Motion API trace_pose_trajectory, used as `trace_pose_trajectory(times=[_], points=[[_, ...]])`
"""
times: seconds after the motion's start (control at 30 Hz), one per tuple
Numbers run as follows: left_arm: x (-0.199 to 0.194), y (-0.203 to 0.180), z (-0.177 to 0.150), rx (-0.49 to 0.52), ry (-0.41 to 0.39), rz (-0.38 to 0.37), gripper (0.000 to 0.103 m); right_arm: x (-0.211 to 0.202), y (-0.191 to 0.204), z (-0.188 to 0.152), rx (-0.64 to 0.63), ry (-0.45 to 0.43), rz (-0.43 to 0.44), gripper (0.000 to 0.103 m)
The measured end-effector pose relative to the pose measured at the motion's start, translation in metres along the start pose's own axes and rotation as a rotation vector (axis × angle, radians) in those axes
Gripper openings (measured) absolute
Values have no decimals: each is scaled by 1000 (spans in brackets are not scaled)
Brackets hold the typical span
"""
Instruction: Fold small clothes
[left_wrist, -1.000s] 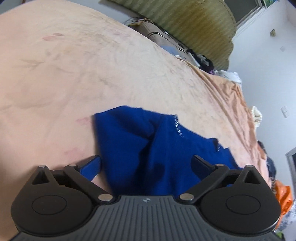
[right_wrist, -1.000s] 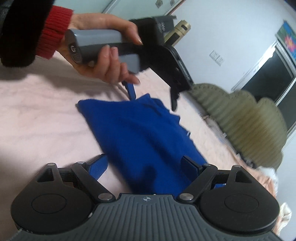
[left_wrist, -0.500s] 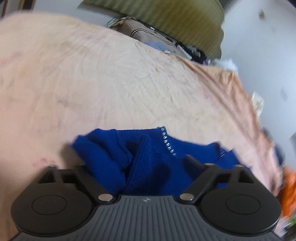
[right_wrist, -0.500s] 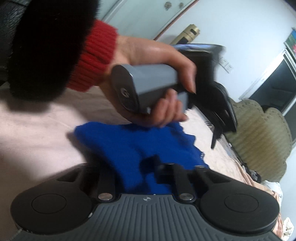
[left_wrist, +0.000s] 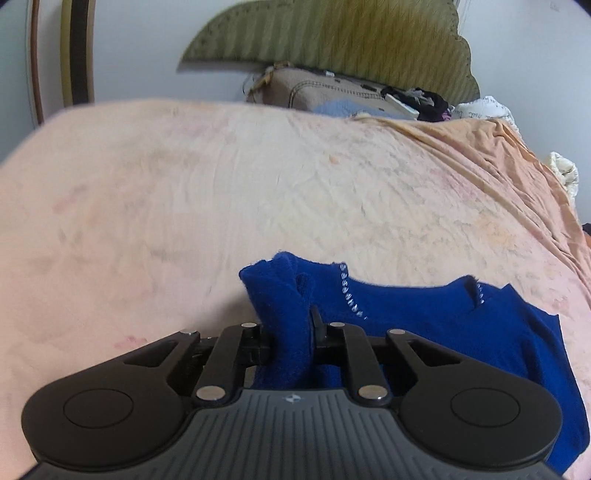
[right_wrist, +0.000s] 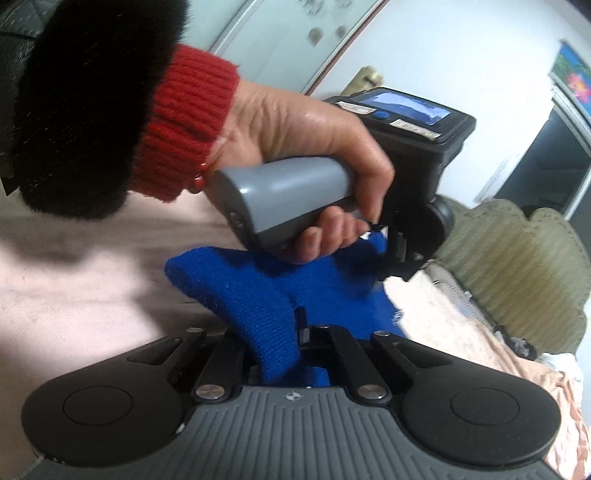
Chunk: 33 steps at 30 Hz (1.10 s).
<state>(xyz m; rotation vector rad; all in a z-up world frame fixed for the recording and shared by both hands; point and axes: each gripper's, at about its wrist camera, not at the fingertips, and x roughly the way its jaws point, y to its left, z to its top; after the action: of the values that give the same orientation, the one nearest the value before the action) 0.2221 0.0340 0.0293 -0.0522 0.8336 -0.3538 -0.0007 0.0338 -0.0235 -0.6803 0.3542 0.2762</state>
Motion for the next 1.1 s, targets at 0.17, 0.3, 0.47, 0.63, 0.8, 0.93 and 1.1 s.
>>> trace_pose_trajectory(times=[0.17,0.3,0.47,0.63,0.8,0.93,1.1], points=[[-15,-31,12,17,-9,60,14,-27,-23,-12,53,-28,-68,4],[-19,-60,15,66,-21,117,14,-42,-40,-25,99,-35,-101,4],[-19,-92,17,98,-24,144,14,-57,-53,-39,139,-47,-141,4],[-20,-125,18,141,-37,163,14,-67,-72,-56,192,-51,-161,4],[-18,-157,16,187,-45,168,14,-80,-88,-75,257,-45,-178,4],[-12,-178,15,208,-43,157,14,-90,-102,-92,310,-36,-189,4],[-2,-204,12,232,-33,140,14,-94,-118,-107,385,-25,-198,4]])
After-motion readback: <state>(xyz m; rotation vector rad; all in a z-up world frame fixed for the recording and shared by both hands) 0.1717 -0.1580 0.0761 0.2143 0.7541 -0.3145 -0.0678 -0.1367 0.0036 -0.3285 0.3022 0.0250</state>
